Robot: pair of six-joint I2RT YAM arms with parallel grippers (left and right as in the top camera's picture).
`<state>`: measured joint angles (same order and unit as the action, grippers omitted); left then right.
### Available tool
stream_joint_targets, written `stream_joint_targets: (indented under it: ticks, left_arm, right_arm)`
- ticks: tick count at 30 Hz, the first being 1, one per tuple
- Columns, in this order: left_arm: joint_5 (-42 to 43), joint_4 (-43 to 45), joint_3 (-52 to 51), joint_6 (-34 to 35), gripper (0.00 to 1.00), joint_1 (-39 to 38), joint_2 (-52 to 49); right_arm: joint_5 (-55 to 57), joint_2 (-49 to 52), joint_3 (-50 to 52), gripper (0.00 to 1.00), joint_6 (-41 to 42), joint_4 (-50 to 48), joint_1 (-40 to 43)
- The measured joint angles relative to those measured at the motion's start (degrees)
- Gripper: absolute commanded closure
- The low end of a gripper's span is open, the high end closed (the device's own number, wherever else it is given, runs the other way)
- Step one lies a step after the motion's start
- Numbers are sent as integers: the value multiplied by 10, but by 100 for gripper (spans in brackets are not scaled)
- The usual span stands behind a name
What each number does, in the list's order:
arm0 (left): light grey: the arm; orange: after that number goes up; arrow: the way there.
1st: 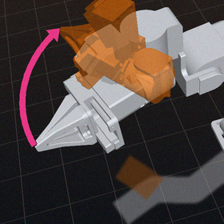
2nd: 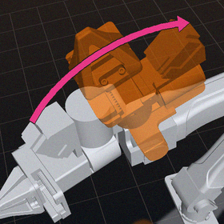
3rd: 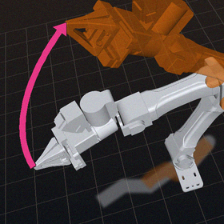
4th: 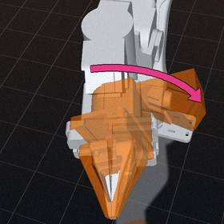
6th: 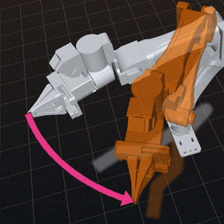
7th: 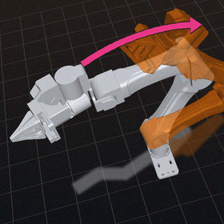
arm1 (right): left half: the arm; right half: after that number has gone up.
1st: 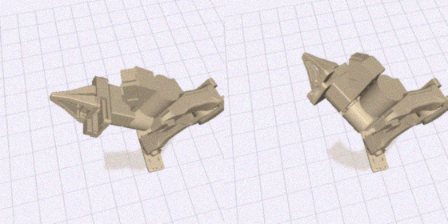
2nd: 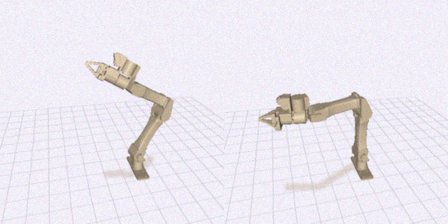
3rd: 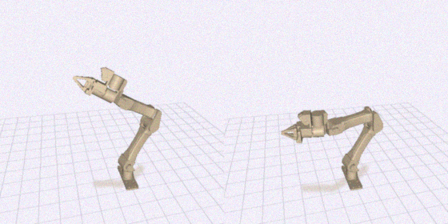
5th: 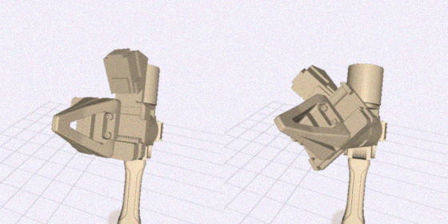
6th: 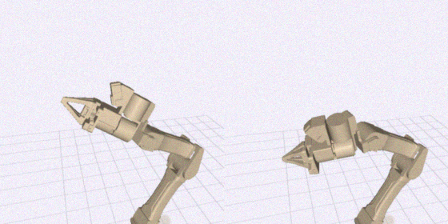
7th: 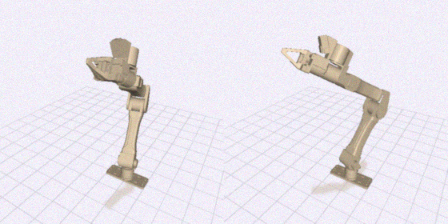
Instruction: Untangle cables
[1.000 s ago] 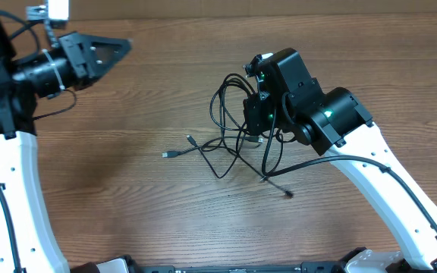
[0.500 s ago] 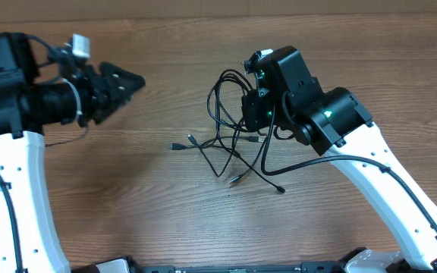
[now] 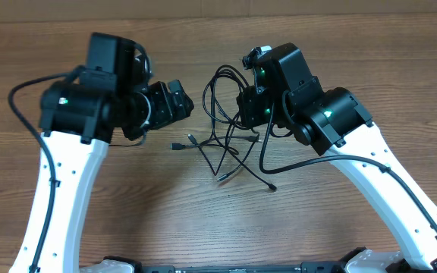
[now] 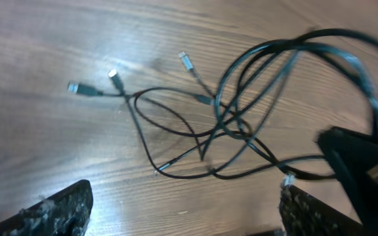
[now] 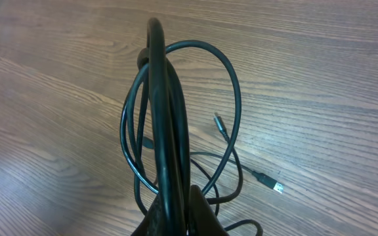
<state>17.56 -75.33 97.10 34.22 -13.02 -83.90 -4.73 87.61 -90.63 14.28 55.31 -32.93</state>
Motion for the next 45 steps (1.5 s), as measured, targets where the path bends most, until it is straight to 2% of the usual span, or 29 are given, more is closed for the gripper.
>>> stream_joint_targets:
  ticks: [3,4,5,6,14,27,34,45]
  left_arm:
    - [-25,26,-28,49,20,-23,0]
    - [-30,37,-41,66,23,-30,0]
    - [-34,48,-53,82,32,-37,0]
    - [-39,65,-79,113,33,-48,0]
    - [-39,190,-169,210,36,-57,3]
    - [-33,248,-189,231,32,-85,-3]
    - [-32,254,-189,233,42,-110,-58]
    - [-28,253,-189,235,46,-111,-86]
  right_arm:
    - [0,0,0,96,10,-5,0]
    - [-1,0,0,96,12,-6,0]
    - [-2,0,0,96,14,-7,0]
    - [-4,0,0,96,18,-6,0]
    - [-4,0,0,96,22,-4,0]
    - [-6,0,0,96,22,-4,0]
    - [-8,0,0,96,22,-4,0]
    - [-10,0,0,96,22,-4,0]
